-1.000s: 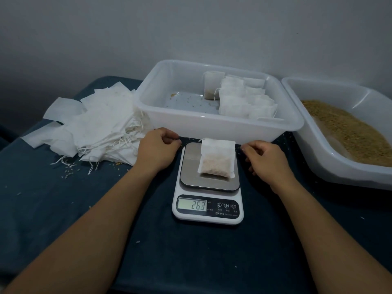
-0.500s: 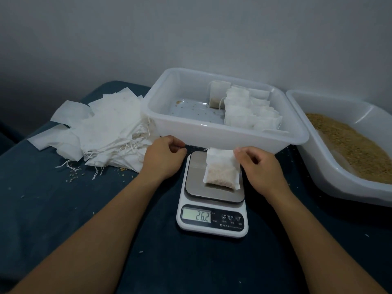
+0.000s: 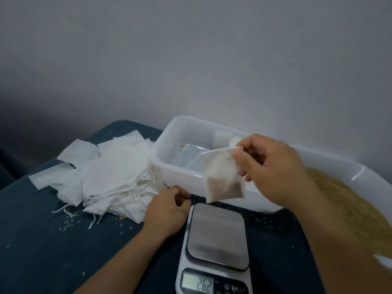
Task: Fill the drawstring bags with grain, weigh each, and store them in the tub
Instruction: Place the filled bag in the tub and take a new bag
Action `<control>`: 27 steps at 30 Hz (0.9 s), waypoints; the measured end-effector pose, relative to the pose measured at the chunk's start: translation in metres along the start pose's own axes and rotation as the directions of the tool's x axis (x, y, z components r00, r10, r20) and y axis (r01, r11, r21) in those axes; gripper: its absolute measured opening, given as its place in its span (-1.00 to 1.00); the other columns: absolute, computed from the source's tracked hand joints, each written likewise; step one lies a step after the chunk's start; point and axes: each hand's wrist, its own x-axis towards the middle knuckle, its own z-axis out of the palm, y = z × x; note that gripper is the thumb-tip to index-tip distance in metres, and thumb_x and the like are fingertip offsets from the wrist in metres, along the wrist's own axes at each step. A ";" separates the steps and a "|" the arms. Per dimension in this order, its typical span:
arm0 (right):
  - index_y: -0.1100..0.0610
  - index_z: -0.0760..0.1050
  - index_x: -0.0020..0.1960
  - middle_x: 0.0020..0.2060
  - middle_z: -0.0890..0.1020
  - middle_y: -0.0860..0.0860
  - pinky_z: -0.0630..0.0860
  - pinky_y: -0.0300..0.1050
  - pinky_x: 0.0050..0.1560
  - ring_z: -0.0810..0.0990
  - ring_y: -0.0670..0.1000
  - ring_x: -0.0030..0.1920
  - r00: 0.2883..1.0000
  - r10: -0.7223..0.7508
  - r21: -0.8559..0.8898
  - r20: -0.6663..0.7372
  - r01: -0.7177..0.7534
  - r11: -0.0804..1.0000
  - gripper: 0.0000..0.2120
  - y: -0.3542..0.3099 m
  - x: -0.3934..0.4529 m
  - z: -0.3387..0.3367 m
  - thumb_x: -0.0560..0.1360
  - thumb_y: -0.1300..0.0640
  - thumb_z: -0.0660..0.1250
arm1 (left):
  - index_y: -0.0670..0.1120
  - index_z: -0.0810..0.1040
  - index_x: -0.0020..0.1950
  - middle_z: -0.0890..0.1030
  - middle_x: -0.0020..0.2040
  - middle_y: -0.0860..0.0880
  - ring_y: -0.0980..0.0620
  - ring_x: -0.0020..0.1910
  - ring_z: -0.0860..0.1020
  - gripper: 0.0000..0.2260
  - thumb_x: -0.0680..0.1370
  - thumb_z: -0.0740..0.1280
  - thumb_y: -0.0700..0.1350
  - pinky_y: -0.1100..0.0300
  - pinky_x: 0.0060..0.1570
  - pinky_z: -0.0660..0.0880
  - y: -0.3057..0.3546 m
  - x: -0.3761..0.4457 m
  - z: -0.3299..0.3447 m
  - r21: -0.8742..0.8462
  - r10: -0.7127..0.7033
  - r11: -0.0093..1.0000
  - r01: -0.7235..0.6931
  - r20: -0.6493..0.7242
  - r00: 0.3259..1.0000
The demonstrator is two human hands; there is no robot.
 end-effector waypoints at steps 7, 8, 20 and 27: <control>-0.03 0.56 -0.07 -0.33 0.73 -0.12 0.63 -0.16 -0.05 0.70 -0.17 -0.31 0.994 0.105 -0.157 -0.032 -0.109 0.982 -0.87 0.032 0.121 0.018 0.65 0.09 0.32 | 0.24 0.58 -0.04 0.64 -0.15 0.25 0.31 -0.15 0.58 -0.89 0.59 0.40 0.00 0.51 -0.23 0.41 0.000 -0.004 0.003 -0.031 -0.008 0.999 0.008 -0.005 1.000; -0.01 0.55 -0.06 -0.32 0.73 -0.10 0.65 -0.12 -0.01 0.70 -0.17 -0.30 0.991 0.136 -0.198 -0.002 -0.134 0.971 -0.87 0.043 0.134 0.027 0.66 0.10 0.31 | 0.24 0.58 -0.04 0.64 -0.15 0.25 0.30 -0.14 0.58 -0.89 0.59 0.40 0.00 0.50 -0.21 0.41 0.000 -0.004 0.003 -0.027 -0.007 1.000 0.006 -0.005 1.000; 0.22 0.68 -0.07 -0.09 0.76 0.14 0.66 0.02 0.17 0.75 0.15 0.00 0.846 0.529 -0.342 0.058 -0.481 0.807 -0.97 0.147 0.191 0.070 0.52 0.27 0.45 | 0.26 0.57 -0.02 0.64 -0.14 0.26 0.33 -0.12 0.57 -0.90 0.60 0.39 0.02 0.44 -0.13 0.47 -0.002 -0.003 0.008 -0.046 -0.006 0.999 0.006 -0.005 1.000; 0.20 0.48 0.47 0.38 0.57 0.21 0.48 0.05 0.41 0.56 0.23 0.36 0.876 0.481 -0.414 -0.028 -0.448 0.792 -0.55 0.131 0.190 0.068 0.60 0.14 0.35 | 0.27 0.56 -0.02 0.63 -0.15 0.27 0.35 -0.13 0.56 -0.89 0.59 0.40 0.02 0.42 -0.10 0.49 -0.002 -0.002 0.006 -0.038 -0.015 0.999 0.015 0.022 1.000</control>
